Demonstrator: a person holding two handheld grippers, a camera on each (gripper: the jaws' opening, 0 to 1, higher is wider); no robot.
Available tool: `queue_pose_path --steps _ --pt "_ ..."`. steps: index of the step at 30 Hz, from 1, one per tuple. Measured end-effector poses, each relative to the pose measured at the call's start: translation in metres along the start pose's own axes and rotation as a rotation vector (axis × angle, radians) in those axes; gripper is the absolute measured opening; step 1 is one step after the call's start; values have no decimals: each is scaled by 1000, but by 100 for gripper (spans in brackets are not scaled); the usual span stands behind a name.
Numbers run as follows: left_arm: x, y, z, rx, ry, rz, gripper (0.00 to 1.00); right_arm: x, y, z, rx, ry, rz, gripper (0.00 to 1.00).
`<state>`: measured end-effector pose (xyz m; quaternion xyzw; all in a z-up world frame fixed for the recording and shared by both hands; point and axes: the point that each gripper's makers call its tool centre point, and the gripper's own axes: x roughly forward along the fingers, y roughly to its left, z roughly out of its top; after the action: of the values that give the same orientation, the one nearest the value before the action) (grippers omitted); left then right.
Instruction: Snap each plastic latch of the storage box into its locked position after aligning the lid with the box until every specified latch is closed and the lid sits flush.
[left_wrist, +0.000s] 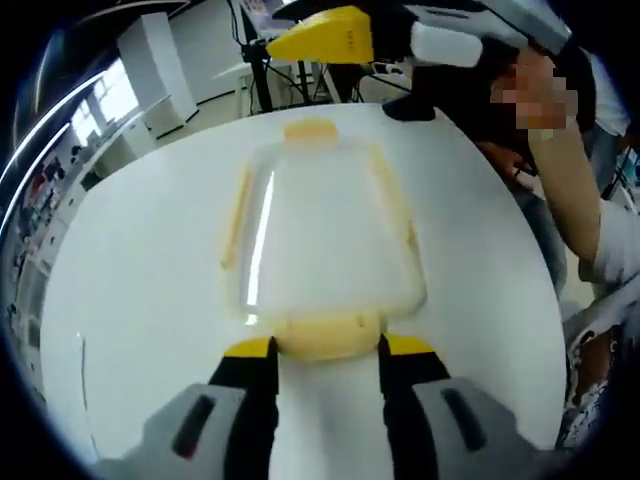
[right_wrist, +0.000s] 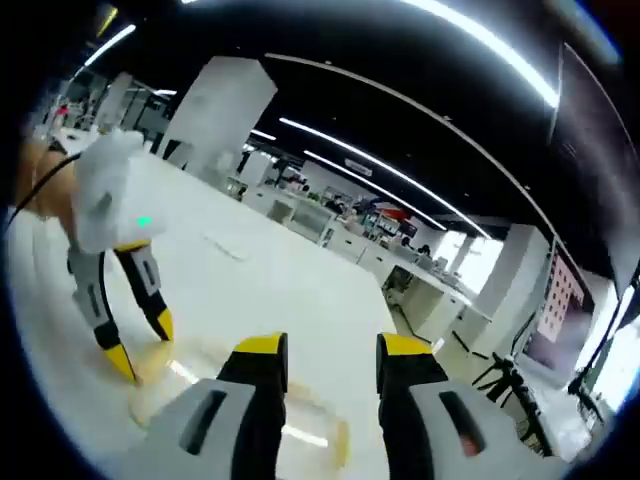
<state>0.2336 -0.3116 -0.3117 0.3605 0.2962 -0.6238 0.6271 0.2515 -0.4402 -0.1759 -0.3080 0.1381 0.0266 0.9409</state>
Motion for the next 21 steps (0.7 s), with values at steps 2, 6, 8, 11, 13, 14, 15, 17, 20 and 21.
queue_pose_path --steps 2,6,8,11,13,14,15,17,20,21 --pt "-1 0 -1 8 9 -3 39 4 5 -10 -112 73 76 32" --pt "-1 0 -1 20 16 -11 39 14 12 -25 -246 164 181 29" --pt "-1 0 -1 27 18 -15 39 19 15 -35 -282 212 236 29" --pt "-1 2 -1 30 27 -23 39 27 14 -47 -311 257 289 28" --pt "-1 2 -2 37 35 -24 39 29 14 -56 -346 298 319 27" --pt "-1 3 -3 39 38 -26 39 29 14 -61 -377 321 336 26" --pt "-1 3 -4 40 42 -28 39 30 16 -65 -403 339 356 25" --pt "-2 4 -5 46 52 -30 39 31 21 -74 -417 378 404 22" --pt "-2 5 -7 56 61 -35 39 33 25 -84 -423 410 442 17" --pt "-2 6 -8 55 65 -38 39 32 32 -87 -423 403 496 15"
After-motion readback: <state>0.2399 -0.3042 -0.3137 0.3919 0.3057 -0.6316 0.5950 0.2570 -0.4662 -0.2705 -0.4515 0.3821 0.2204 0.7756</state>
